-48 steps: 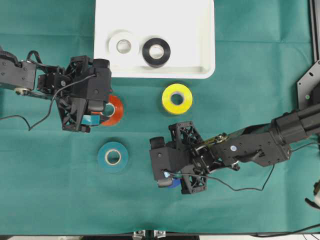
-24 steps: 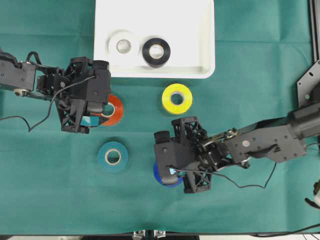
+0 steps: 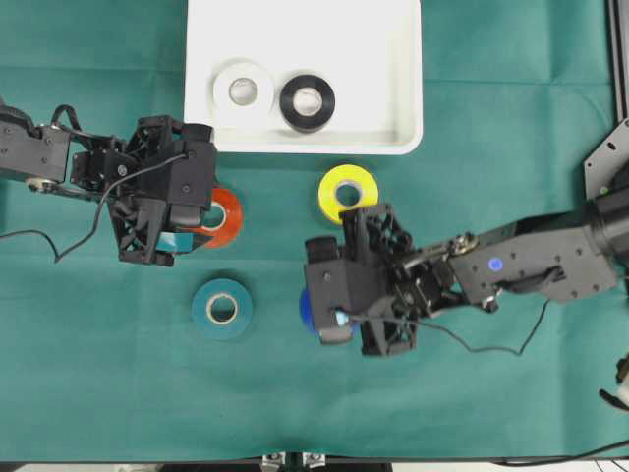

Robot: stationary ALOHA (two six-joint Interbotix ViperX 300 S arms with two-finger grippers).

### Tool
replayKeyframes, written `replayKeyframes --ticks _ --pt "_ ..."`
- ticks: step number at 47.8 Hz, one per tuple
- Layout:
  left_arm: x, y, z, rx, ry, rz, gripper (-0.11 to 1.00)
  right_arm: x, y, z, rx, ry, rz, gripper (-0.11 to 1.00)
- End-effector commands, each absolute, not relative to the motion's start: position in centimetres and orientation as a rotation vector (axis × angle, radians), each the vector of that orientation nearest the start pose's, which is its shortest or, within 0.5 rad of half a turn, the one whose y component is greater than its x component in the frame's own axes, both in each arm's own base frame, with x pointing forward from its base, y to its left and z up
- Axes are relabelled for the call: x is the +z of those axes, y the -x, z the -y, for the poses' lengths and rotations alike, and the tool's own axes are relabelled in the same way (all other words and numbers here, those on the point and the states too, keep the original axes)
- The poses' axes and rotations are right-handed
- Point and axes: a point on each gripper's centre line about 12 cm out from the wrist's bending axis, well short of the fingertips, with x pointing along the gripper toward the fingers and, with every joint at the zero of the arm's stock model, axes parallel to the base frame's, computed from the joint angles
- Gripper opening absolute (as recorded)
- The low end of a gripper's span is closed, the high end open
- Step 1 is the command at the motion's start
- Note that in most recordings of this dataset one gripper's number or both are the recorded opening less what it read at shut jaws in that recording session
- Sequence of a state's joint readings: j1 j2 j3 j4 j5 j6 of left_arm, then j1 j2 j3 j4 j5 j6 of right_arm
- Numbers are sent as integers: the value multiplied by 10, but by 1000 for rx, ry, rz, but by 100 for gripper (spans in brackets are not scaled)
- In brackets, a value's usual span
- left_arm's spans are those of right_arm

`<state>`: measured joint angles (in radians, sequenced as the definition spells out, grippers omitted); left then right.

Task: Put the tape alternately from left to right into the white case.
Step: 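Carry the blue roll into the tray beside the black roll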

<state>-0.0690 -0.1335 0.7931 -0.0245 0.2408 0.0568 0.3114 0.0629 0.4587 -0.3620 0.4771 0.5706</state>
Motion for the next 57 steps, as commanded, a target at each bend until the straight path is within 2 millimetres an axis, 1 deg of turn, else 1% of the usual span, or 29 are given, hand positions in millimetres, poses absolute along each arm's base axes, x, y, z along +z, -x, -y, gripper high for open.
replayKeyframes --ticks 1,16,33,39,45,51,57 --pt "164 -330 26 -91 -60 -870 82 205 -395 -93 -9 10 -895 25" --pt "163 -329 30 -96 -55 -873 82 219 -392 -45 -129 27 -899 25" --pt "162 -329 31 -97 -50 -875 82 222 -377 19 -286 25 -915 25" --pt "163 -329 32 -99 -49 -873 82 219 -370 44 -345 -3 -923 25" --pt "163 -329 32 -100 -51 -873 82 214 -363 64 -392 -26 -933 25" --pt "162 -329 32 -99 -48 -875 82 207 -359 78 -416 -47 -929 25" --pt "162 -329 32 -100 -50 -875 82 202 -355 88 -424 -64 -912 25"
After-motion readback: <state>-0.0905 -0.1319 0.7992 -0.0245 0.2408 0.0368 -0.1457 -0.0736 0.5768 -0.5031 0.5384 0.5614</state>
